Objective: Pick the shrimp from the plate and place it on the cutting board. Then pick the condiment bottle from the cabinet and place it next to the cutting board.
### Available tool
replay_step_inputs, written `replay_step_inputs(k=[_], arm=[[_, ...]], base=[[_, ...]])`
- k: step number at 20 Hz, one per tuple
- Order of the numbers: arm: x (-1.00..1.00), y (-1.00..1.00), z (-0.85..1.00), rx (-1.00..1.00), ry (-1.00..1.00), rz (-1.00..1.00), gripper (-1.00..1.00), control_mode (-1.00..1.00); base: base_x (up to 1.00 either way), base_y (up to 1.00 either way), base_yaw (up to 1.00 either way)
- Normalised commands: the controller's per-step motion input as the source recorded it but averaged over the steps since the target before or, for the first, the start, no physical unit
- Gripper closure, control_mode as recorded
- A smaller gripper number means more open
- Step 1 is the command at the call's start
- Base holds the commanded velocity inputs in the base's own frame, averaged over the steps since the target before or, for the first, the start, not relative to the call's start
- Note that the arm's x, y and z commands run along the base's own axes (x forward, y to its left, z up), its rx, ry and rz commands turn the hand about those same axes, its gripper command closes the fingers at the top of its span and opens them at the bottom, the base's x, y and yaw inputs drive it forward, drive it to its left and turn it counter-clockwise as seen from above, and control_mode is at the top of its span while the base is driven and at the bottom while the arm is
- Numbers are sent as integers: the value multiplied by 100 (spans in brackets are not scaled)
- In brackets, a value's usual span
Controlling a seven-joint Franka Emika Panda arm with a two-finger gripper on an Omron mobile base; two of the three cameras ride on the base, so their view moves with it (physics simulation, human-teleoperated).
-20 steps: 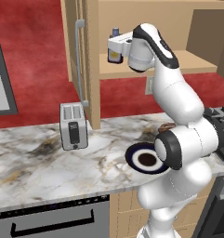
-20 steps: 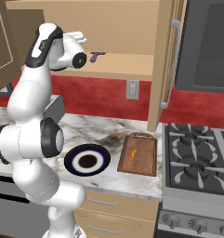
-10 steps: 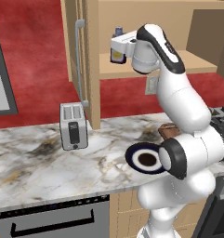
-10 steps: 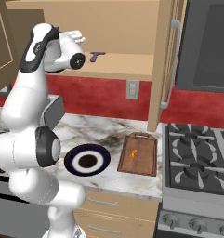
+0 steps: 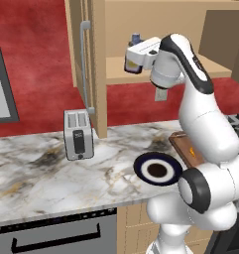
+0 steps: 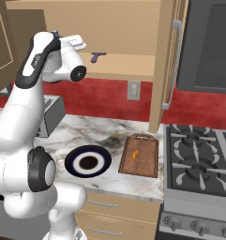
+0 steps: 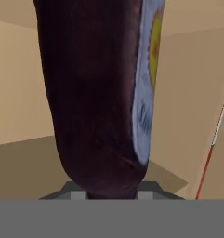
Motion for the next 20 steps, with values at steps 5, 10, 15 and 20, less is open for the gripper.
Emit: replay_step_inputs(k=[5,10,15,20], arm=[[-63,-14,0,0,0,-1,100,-100],[-63,-12,4,0,1,-2,100,-100],[-57,-10,8,0,0,-3,100,-100],[-52,-12,2,0,0,-3,100,-100]], base=[[0,0,0],[0,0,0],[0,0,0],[0,0,0]])
